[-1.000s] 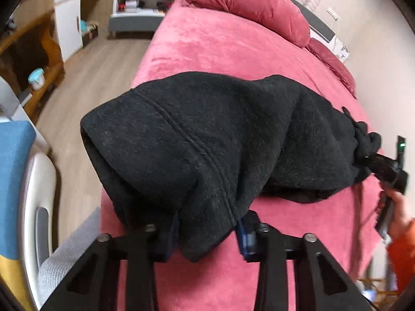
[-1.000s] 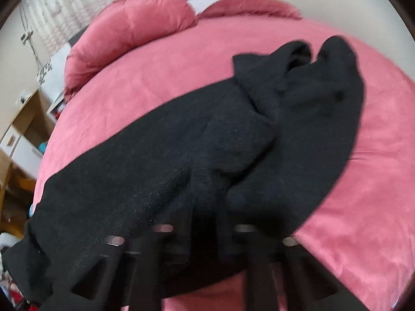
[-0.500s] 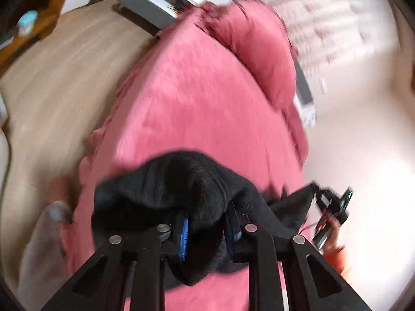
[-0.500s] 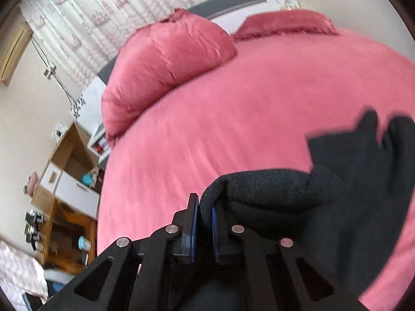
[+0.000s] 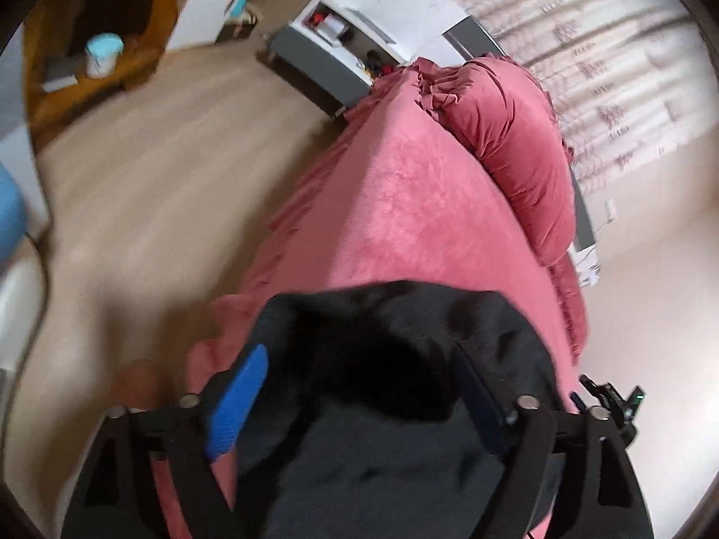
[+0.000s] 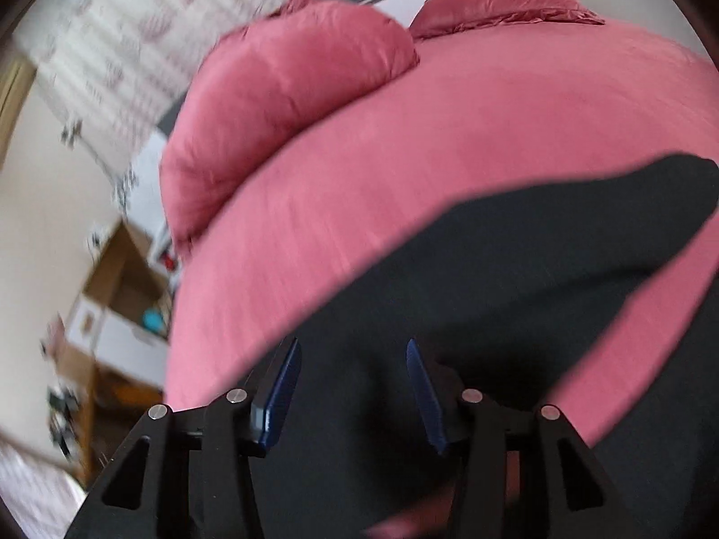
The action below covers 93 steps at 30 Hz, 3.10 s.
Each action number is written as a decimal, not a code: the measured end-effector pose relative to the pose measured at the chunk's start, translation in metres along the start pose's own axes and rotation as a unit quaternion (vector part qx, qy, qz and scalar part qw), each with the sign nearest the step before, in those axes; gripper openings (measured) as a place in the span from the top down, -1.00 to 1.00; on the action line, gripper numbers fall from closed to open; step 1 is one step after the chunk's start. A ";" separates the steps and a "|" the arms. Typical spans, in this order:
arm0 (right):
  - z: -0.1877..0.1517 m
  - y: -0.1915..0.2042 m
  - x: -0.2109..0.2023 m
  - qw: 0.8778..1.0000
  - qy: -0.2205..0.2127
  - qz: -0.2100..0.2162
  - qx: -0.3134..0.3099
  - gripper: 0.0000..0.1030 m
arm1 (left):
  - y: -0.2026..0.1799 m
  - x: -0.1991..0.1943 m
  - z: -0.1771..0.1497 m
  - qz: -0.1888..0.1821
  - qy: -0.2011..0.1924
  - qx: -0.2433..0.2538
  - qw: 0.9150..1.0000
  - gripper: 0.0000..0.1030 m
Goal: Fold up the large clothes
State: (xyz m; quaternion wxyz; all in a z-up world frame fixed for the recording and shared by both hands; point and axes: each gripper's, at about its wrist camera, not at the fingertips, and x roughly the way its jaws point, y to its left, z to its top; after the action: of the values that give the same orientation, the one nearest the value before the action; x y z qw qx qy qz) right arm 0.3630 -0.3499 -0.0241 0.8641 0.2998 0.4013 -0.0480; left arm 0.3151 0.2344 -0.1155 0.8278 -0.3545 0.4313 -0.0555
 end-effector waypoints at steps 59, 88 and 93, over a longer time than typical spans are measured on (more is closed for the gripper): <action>-0.070 -0.389 -0.358 0.936 -0.171 -0.006 0.307 0.19 | 0.021 -0.083 -0.144 -0.034 0.057 -0.054 0.996 0.67; -0.031 -0.313 -0.331 0.940 -0.248 0.022 0.234 0.90 | -0.017 -0.142 -0.131 -0.049 0.037 -0.024 0.998 0.73; -0.057 -0.341 -0.375 0.941 -0.242 0.001 0.238 0.89 | 0.002 -0.138 -0.172 -0.031 0.097 0.003 0.995 0.69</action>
State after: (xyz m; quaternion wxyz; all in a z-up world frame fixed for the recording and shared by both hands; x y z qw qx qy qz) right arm -0.0380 -0.6556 0.0546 0.8388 0.4762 0.1563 -0.2127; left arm 0.0992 0.1975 -0.0884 0.7809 -0.3577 0.4985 -0.1169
